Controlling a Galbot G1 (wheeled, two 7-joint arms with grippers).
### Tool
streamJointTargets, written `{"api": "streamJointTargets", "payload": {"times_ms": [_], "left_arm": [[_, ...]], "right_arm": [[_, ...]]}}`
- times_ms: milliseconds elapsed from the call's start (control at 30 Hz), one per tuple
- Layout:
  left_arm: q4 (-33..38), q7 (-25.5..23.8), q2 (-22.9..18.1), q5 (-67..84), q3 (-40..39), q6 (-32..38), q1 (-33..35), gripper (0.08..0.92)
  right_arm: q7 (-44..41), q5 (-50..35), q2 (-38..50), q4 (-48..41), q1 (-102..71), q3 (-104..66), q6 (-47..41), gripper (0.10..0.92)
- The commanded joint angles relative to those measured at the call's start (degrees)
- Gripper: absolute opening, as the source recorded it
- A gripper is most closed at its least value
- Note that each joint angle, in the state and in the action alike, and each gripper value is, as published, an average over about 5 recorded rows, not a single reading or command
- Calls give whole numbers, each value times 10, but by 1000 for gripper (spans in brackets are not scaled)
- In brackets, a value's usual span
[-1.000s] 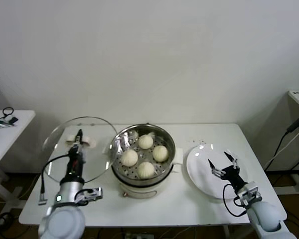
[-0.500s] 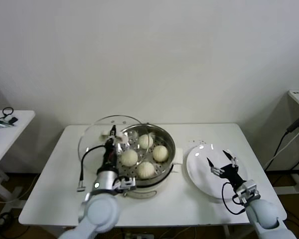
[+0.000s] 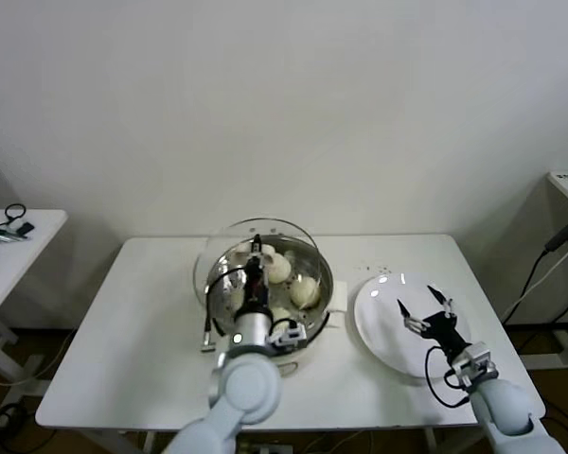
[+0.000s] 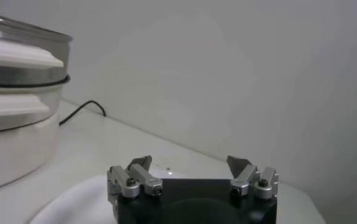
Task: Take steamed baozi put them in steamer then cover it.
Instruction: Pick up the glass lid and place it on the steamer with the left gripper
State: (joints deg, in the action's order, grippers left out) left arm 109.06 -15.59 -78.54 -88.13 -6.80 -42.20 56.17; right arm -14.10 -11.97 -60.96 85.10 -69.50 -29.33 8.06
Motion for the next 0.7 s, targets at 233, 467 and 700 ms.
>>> {"api": "streamJointTargets", "payload": {"times_ms": [233, 467, 700], "left_arm": [[-34, -65, -46, -77, -11, -18, -6, 156], [-34, -78, -47, -80, -15, -18, -7, 156], [-39, -78, -47, -75, -18, -20, -11, 156]], "right_arm": [[-3, 5, -1, -6, -1, -10, 3, 823], [-4, 6, -2, -8, -1, -11, 3, 823], [-6, 7, -2, -8, -3, -14, 4, 823]]}}
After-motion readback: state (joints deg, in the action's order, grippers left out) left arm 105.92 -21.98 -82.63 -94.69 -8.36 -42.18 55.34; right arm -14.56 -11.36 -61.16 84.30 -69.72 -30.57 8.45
